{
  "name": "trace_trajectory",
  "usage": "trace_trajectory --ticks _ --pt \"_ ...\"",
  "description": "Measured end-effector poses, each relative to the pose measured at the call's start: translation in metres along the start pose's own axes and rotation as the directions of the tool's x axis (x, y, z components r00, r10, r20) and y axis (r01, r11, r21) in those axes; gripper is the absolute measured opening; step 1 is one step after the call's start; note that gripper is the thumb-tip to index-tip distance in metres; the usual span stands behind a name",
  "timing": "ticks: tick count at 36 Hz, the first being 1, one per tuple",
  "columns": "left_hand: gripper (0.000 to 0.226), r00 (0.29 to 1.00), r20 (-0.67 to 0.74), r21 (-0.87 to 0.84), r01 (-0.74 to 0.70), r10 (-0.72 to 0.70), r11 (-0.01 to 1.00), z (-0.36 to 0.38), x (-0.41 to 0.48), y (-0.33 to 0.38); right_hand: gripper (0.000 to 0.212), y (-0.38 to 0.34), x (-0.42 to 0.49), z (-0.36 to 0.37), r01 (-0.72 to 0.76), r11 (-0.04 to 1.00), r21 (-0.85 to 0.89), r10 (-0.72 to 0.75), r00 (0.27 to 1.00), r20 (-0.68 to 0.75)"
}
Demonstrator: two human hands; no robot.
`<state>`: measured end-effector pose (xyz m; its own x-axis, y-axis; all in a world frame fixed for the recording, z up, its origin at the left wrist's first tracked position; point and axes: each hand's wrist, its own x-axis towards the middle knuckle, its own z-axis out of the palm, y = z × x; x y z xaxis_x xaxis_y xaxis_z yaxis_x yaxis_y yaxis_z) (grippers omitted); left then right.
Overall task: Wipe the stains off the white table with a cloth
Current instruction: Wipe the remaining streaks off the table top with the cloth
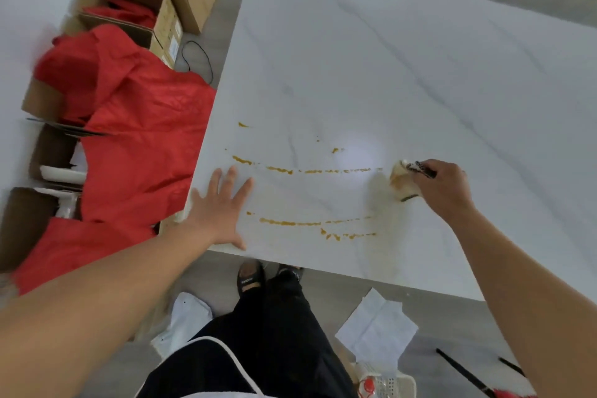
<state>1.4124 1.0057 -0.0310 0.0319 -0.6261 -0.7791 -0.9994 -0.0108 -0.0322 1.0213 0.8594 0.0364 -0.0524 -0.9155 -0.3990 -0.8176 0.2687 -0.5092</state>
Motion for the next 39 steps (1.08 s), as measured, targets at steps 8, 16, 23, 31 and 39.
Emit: trace_trajectory --ticks 8,16,23,31,39 --pt "0.156 0.995 0.068 -0.051 0.07 -0.066 0.996 -0.002 0.008 0.009 0.016 -0.047 0.102 0.007 0.223 0.953 -0.203 -0.224 0.974 0.02" --pt "0.156 0.993 0.077 -0.084 0.093 -0.086 0.992 -0.005 0.006 0.011 0.015 -0.038 0.139 0.037 0.375 0.809 -0.453 -0.355 0.926 0.132" --pt "0.159 0.992 0.075 -0.073 0.108 -0.103 0.991 -0.01 0.004 0.011 0.019 -0.026 0.151 0.043 0.387 0.843 -0.373 -0.307 0.917 0.257" --pt "0.158 0.988 0.113 -0.085 0.12 -0.11 0.989 -0.015 0.004 0.013 0.027 -0.041 0.187 0.04 0.419 0.851 -0.317 -0.352 0.902 0.25" --pt "0.158 0.985 0.128 -0.088 0.128 -0.116 0.988 -0.018 0.005 0.013 0.019 -0.04 0.199 0.057 0.43 0.855 -0.29 -0.38 0.9 0.213"
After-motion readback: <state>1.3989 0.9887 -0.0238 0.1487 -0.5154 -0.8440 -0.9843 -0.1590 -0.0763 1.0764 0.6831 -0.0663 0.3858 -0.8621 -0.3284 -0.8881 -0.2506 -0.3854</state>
